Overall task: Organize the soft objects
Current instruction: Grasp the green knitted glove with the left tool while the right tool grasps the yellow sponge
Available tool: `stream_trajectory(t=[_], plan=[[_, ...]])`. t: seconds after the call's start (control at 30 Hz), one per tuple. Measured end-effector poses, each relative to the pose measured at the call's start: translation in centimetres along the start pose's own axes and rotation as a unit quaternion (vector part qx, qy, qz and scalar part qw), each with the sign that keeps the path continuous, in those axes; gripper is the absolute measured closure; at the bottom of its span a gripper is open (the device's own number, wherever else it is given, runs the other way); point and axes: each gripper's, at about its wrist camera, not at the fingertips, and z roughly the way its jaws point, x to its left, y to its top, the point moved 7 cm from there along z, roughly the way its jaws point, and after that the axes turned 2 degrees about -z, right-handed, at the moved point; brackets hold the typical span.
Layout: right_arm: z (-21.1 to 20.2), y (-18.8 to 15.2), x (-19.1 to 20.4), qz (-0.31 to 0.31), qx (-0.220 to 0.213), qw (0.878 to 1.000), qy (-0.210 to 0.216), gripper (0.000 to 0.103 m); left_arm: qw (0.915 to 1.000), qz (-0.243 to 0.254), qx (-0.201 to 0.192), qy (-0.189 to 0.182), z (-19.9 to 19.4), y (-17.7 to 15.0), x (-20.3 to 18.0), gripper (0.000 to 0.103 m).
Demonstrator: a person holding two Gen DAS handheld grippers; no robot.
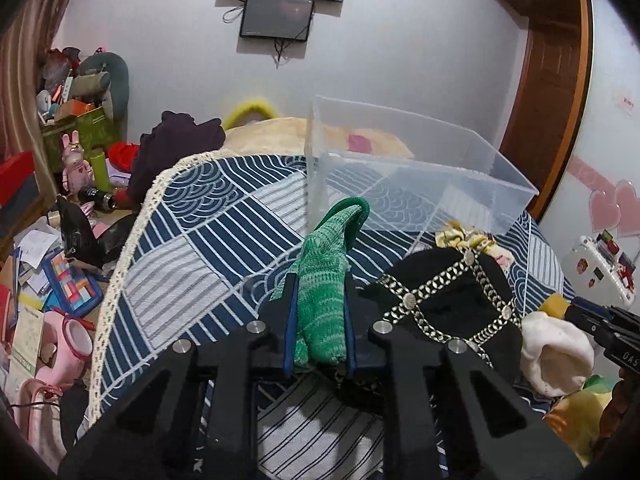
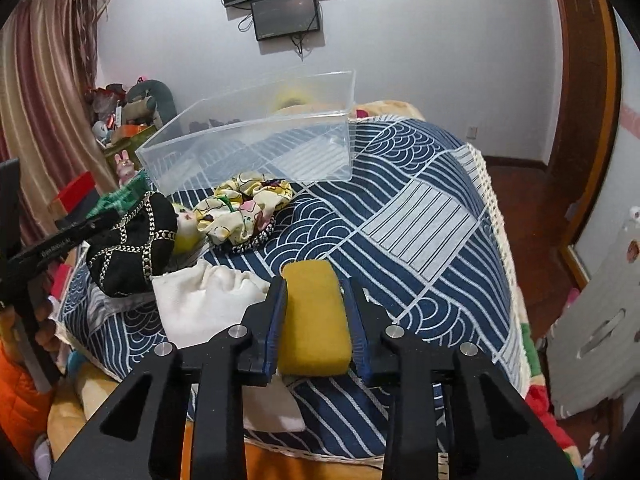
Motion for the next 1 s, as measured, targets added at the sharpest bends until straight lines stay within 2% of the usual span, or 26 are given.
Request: stream_trajectory(t=[0.07,0.17,0.33,0.43,0.47,0.5,0.63,0.67,0.8,0.93,1.0], plan=[[-0.4,0.3,-0.2,0.002,-0.011,1.0,-0.01,0.076,1.0,-0.004,-0.009,0.003,-0.6,0.4,0.3,0.086],[-0.9,0.8,0.2,0.0,-0.02,1.0,0.005,0.076,0.9996,-0.005,-0.028,0.004,-1.8,1.0,0.4,0.086],[0.8,0.1,1.0,-0.018,0.013,1.0,0.009,0.072,0.9984,0.0,-0.056,0.0,-3.8,2.1,0.0,0.086],[1.4,-0.2,0.7,-0.021,0.019,1.0,-0.007,0.055,0.9974,0.009,-0.071,-0.005,-4.9,2.6,-0.7,0.086],[1.6,-0.3,0.5,-0.017,0.022,1.0,-0.01,0.045,0.9971,0.011,-0.074,-0.007,-5.2,2.7,-0.9,0.086],[1.7,-0.4,0.2,-0.01,0.024,1.0,-0.008,0.042,0.9969,0.013,-0.077,-0.009,-5.4,2.8,-1.0,0.086],[1.9,-0.7,-0.5,0.008,0.028,1.0,-0.006,0.043,0.996,0.022,-0.085,-0.016,-6.0,3.0,-1.8,0.086],[2.0,-0.8,-0.7,0.01,0.028,1.0,-0.009,0.046,0.9959,0.024,-0.086,-0.016,-6.1,3.0,-1.9,0.086],[2.1,-0.9,-1.1,0.012,0.032,0.999,-0.023,0.073,0.9957,0.027,-0.087,-0.02,-6.1,3.1,-2.2,0.086],[1.1,-0.3,-1.5,0.008,0.013,0.999,-0.049,0.074,0.9957,0.025,-0.087,-0.02,-6.1,3.1,-2.1,0.086],[0.2,0.6,-1.5,0.007,-0.004,0.999,-0.046,0.074,0.9956,0.026,-0.088,-0.019,-6.0,3.3,-2.1,0.086]])
